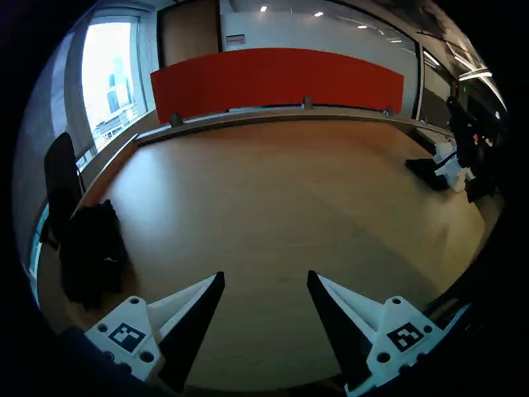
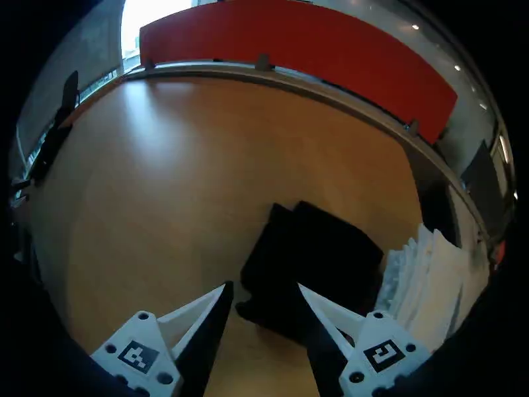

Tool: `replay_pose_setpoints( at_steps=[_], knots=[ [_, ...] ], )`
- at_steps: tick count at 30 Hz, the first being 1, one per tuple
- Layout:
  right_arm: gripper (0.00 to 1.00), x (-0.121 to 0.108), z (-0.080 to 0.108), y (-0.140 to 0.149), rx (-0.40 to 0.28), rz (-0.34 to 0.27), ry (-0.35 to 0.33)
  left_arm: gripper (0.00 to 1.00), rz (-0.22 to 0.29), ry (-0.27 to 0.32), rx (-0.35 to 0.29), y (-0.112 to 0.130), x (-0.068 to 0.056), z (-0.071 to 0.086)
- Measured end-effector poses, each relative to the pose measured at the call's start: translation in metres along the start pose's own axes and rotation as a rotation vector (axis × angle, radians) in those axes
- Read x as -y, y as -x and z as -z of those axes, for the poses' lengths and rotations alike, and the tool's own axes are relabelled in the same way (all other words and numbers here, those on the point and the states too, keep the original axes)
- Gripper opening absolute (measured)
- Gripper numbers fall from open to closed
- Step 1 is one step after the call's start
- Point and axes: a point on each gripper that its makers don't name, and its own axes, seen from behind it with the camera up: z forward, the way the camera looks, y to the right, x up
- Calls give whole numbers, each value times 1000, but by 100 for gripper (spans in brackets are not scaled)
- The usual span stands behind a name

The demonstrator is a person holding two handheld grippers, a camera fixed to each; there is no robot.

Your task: Fold towel

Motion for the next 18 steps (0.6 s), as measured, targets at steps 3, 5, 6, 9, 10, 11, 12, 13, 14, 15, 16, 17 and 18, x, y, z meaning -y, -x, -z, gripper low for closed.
replay_pose_setpoints(
  at_steps=[3,5,6,9,10,11,12,13,14,15,16,17,18],
  knots=[
    [56,1,-4,0,7,3,-2,93,1,-2,0,1,1,1],
    [49,1,-5,0,9,2,-2,93,2,-3,1,1,2,1],
    [45,1,-6,0,8,0,-2,93,2,-3,1,1,2,1],
    [35,2,-7,-1,4,-5,-2,93,1,-4,2,1,3,2],
    [33,3,-7,-1,4,-5,-5,93,0,-4,2,1,3,2],
    [30,4,-7,-1,3,-6,-9,93,0,-3,2,1,3,2],
    [26,4,-8,-1,2,-6,-11,93,-1,-3,2,1,3,2],
    [23,5,-7,-1,1,-5,-12,93,-1,-3,2,0,3,2],
    [18,5,-7,-1,0,-4,-14,93,-1,-2,1,0,3,1],
    [14,5,-7,-2,-1,-3,-14,93,-1,-2,1,0,3,1],
    [10,5,-6,-2,-3,-2,-12,93,-1,-2,1,0,3,1],
    [8,5,-6,-3,-6,-2,-11,93,-1,-2,1,0,3,1],
    [6,4,-5,-4,-8,-3,-10,93,-1,-2,1,0,3,1]
  ],
)
